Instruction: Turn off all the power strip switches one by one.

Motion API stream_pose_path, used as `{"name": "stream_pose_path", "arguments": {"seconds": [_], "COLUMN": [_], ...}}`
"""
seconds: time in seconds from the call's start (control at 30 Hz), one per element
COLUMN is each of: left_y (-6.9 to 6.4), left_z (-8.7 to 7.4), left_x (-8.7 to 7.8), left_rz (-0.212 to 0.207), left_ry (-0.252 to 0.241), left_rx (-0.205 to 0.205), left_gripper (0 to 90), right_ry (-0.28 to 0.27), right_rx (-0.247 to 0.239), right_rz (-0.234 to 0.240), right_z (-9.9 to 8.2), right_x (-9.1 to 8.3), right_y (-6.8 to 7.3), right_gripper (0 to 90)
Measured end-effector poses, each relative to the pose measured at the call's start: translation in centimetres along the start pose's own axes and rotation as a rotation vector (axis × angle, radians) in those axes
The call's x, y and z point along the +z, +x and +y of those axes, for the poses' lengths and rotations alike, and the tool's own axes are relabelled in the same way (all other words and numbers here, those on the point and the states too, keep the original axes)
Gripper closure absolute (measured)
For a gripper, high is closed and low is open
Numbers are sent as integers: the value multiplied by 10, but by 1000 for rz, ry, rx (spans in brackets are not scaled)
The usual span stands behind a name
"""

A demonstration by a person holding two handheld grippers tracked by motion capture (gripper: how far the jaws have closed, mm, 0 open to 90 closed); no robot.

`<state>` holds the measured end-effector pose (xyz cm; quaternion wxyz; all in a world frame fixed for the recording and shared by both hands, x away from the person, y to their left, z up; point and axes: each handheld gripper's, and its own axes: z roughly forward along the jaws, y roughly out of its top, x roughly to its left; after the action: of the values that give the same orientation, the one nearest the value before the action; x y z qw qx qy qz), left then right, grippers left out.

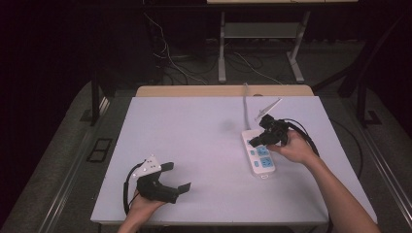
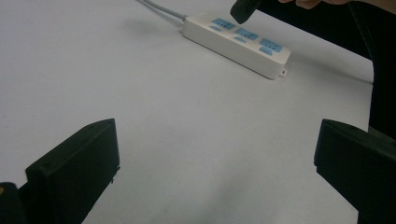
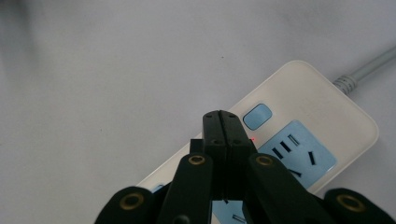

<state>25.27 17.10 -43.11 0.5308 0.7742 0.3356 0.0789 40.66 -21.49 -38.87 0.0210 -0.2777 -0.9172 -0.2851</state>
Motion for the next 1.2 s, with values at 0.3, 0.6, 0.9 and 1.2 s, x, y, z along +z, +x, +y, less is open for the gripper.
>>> {"name": "stream_pose_path", "arguments": {"seconds": [0.3, 0.6, 0.9, 1.2], "left_y": [0, 0, 0, -1], "left_z": [0, 0, 0, 0], "left_x": [0, 0, 0, 0], "left_rz": [-2, -2, -4, -5], "left_ry": [0, 0, 3, 1], "left_rx": [0, -1, 1, 0], "left_gripper": [0, 0, 0, 0], "right_ry": [20, 41, 21, -8], "right_rx": [2, 6, 21, 40], "right_rz": [8, 22, 34, 30], "right_z": [-1, -5, -9, -13], "right_x": [5, 13, 16, 16], "right_y": [-1, -1, -2, -2], "right_gripper": [900, 900, 900, 900]}}
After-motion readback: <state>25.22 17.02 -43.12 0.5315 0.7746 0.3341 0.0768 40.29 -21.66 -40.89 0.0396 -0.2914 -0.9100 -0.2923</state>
